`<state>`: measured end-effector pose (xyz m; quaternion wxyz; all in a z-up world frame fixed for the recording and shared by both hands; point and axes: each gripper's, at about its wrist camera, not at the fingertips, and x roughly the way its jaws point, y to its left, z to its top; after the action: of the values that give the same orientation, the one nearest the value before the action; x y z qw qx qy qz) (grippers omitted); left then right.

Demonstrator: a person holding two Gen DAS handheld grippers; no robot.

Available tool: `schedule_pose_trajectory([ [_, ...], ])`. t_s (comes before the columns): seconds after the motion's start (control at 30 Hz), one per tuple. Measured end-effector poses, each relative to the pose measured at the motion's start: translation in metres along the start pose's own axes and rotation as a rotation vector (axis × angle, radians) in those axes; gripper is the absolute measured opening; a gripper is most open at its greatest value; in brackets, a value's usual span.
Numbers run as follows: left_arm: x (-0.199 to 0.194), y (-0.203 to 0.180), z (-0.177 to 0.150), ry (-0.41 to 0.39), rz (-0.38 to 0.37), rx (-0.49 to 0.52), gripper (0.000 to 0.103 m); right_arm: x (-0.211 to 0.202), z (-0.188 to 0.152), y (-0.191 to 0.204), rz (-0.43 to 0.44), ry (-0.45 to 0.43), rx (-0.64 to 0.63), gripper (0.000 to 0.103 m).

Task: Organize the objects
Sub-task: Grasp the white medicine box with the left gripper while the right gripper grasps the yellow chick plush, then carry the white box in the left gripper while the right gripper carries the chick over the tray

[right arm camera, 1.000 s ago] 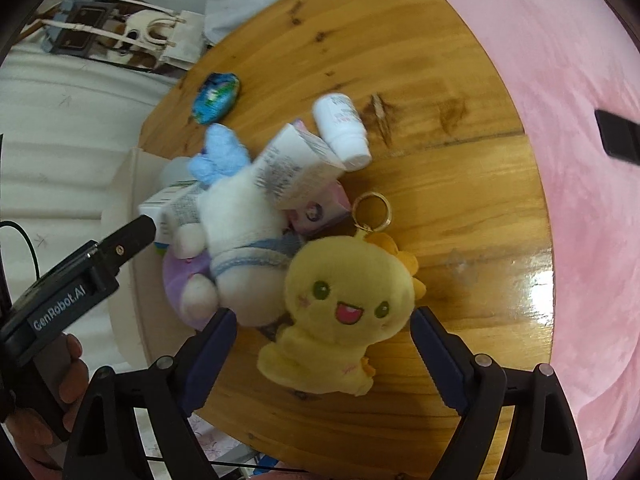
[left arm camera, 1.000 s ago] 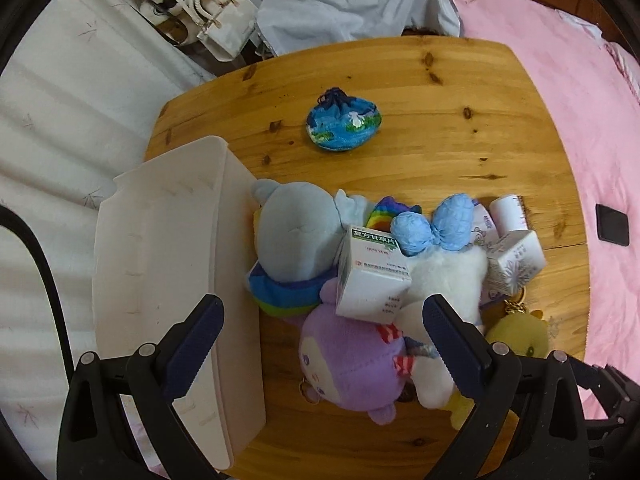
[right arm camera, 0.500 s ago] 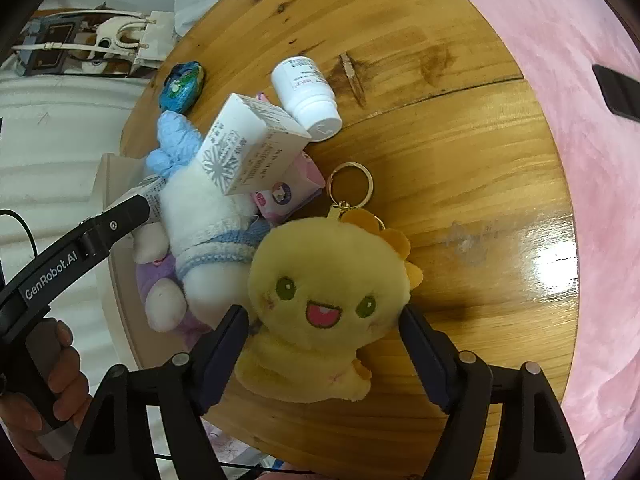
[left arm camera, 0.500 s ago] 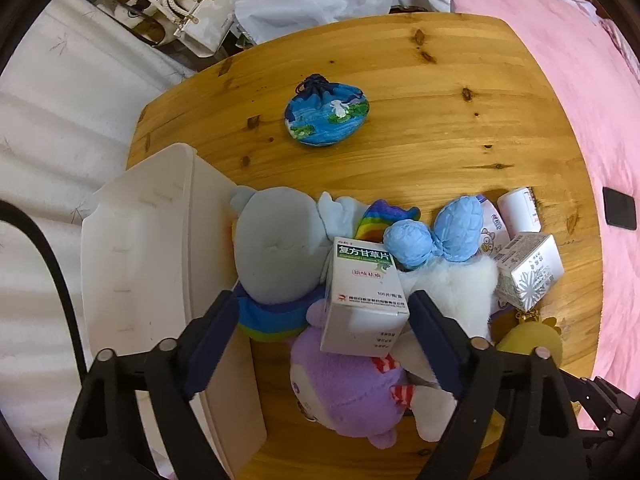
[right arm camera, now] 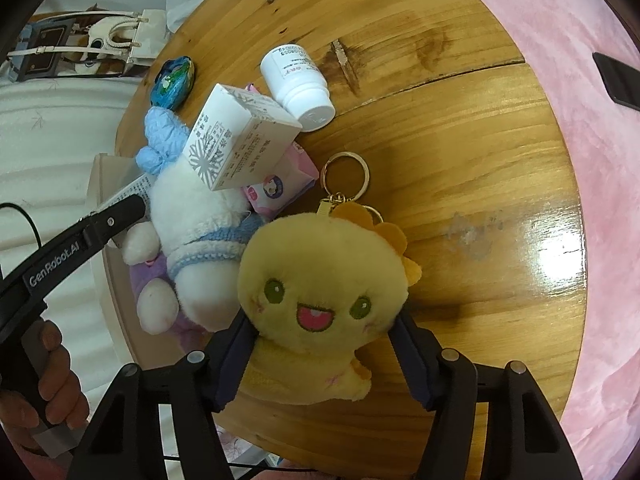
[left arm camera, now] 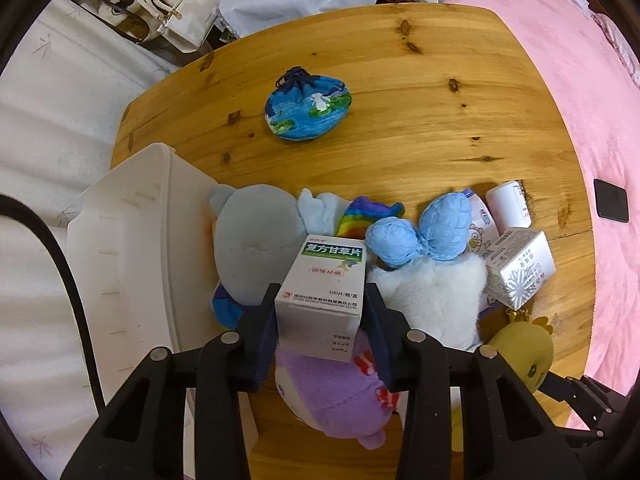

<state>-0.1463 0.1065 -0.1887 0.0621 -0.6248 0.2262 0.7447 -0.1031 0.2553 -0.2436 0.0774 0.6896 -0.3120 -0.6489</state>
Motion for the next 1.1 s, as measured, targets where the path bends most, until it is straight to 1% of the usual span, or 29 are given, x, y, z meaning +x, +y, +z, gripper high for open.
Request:
schedule_pose_trajectory([
  [0.17, -0.001, -0.001, 0.001, 0.002, -0.004, -0.015, 0.04, -0.002, 0.001, 0.0, 0.006, 0.005, -0.009, 0.063],
  [0.2, -0.002, -0.001, 0.001, 0.0, -0.001, -0.015, 0.038, -0.004, -0.001, -0.002, 0.006, 0.006, -0.013, 0.063],
  [0.33, -0.011, -0.002, -0.001, -0.025, 0.027, 0.014, 0.038, -0.012, -0.007, -0.001, 0.013, 0.009, -0.037, 0.063],
  [0.43, -0.018, 0.0, -0.002, -0.034, 0.034, 0.008, 0.038, -0.017, -0.014, 0.001, 0.021, 0.017, -0.056, 0.063],
  [0.57, -0.032, 0.003, -0.005, -0.056, 0.049, -0.003, 0.038, -0.021, -0.017, 0.013, 0.03, 0.024, -0.1, 0.063],
  [0.83, -0.068, 0.014, -0.017, -0.111, 0.074, -0.036, 0.038, -0.039, -0.025, 0.041, 0.048, 0.023, -0.227, 0.063],
  [0.97, -0.083, 0.023, -0.022, -0.137, 0.098, -0.05, 0.038, -0.051, -0.03, 0.062, 0.053, 0.006, -0.308, 0.063],
  [1.1, -0.097, 0.035, -0.028, -0.161, 0.117, -0.07, 0.038, -0.061, -0.033, 0.082, 0.038, -0.032, -0.397, 0.063],
])
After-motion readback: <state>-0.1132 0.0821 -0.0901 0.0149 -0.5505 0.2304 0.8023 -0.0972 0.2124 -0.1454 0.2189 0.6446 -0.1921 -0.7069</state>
